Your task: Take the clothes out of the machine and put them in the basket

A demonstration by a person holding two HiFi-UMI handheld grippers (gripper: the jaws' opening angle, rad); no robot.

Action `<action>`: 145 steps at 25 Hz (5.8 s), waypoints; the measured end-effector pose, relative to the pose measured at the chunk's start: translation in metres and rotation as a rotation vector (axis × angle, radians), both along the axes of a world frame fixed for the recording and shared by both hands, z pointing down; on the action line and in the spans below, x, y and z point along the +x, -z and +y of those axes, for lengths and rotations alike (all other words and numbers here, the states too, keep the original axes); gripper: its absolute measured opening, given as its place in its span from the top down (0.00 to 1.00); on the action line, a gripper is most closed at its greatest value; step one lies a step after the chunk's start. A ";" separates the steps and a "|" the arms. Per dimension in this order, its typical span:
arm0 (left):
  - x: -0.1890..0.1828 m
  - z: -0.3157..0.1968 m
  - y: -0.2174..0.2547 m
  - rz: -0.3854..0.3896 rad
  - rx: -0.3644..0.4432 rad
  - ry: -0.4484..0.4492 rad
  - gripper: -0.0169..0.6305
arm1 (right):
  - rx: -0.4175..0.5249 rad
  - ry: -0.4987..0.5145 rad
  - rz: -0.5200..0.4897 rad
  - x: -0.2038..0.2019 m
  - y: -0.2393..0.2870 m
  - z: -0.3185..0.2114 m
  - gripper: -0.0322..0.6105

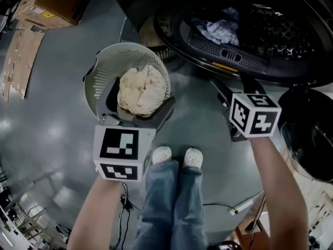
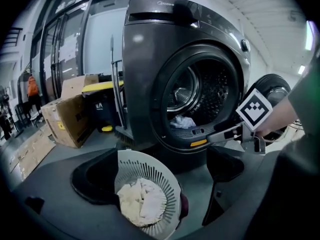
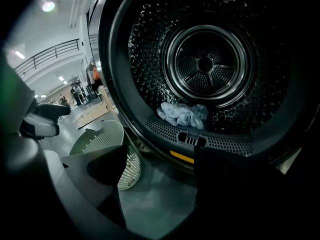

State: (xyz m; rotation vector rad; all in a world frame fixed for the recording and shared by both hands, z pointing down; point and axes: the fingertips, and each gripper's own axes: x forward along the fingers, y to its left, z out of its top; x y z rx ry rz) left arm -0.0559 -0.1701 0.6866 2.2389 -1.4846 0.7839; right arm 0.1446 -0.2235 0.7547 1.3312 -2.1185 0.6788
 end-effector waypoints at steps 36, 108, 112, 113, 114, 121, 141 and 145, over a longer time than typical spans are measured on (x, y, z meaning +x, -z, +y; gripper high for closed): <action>-0.002 -0.071 -0.010 -0.082 0.170 -0.096 0.11 | -0.031 -0.031 0.210 0.007 -0.047 -0.162 0.77; -0.059 0.039 0.383 -0.028 0.174 0.055 0.12 | 0.080 0.264 0.151 -0.065 0.427 0.091 0.79; -0.067 0.049 0.405 -0.029 0.189 0.058 0.12 | 0.083 0.273 0.141 -0.072 0.446 0.105 0.79; -0.068 0.049 0.412 -0.030 0.199 0.058 0.13 | 0.086 0.272 0.137 -0.073 0.451 0.108 0.79; -0.070 0.049 0.420 -0.030 0.210 0.058 0.13 | 0.088 0.268 0.131 -0.074 0.457 0.110 0.79; -0.088 0.050 0.455 -0.014 0.263 0.102 0.14 | 0.115 0.232 0.088 -0.082 0.487 0.117 0.79; -0.171 0.064 0.517 -0.059 0.373 0.293 0.17 | 0.244 0.326 -0.145 -0.167 0.569 0.073 0.80; -0.204 0.084 0.511 -0.064 0.365 0.375 0.17 | 0.224 0.399 -0.163 -0.209 0.561 0.074 0.80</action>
